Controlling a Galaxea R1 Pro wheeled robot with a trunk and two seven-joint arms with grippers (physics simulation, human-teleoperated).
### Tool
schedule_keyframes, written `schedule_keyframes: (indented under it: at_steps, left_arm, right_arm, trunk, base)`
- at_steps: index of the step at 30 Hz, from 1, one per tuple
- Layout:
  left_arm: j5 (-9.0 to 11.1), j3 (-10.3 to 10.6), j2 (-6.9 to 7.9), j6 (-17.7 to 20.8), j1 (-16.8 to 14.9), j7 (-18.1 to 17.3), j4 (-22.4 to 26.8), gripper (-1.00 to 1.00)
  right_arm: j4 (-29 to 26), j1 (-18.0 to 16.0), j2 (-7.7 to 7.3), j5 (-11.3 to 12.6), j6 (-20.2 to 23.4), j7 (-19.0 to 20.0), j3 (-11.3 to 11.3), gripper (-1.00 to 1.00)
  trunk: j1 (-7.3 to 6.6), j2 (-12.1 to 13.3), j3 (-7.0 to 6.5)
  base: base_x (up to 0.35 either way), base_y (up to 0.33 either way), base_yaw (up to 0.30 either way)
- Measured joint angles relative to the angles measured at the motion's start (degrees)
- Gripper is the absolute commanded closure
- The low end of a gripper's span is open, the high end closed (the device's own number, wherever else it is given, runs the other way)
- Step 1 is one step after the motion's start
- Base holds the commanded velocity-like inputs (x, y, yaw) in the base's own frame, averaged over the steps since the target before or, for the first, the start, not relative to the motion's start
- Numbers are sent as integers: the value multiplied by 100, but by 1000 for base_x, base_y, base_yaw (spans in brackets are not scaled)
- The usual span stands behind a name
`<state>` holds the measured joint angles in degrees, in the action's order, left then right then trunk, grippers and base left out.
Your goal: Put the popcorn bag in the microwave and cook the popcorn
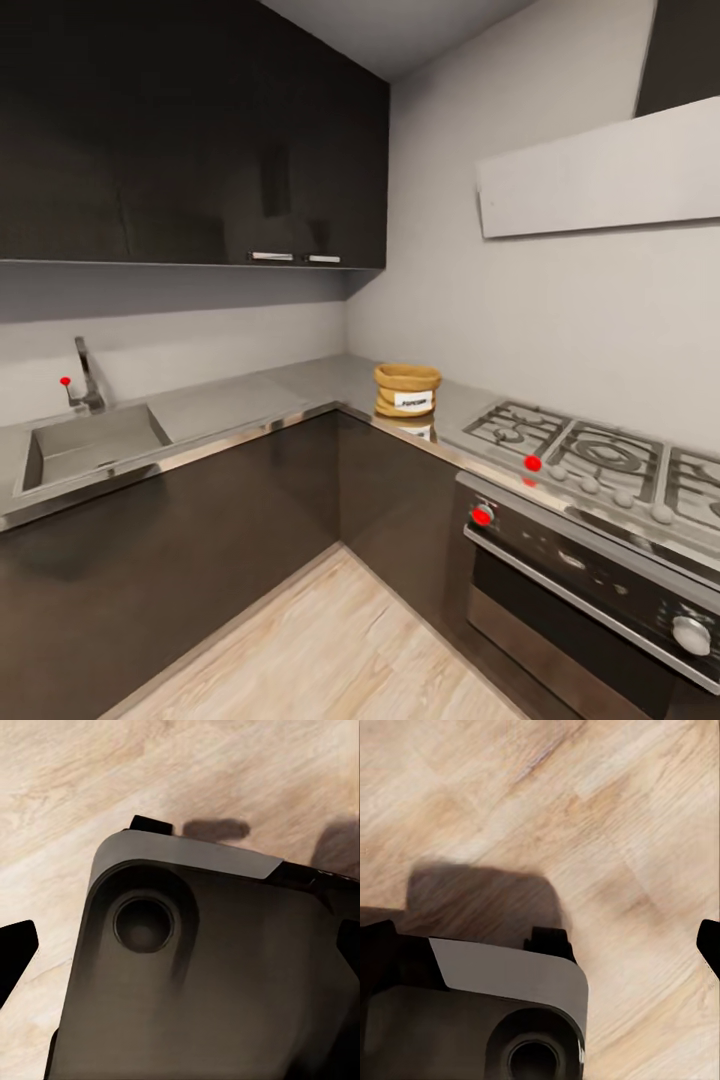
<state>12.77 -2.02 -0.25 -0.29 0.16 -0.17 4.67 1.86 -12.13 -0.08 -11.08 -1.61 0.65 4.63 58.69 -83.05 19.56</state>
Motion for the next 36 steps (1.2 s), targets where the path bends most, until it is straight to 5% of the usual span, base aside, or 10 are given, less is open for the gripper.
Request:
schedule_keyframes:
  at_steps: [36]
  left_arm:
    - [-1,-10,-16,-26,-1,7,5,-100]
  right_arm:
    - [-2,0,23,16,-35,-9,6,-100]
  trunk:
    - [3,0,0]
  base:
    - [284,52,-28]
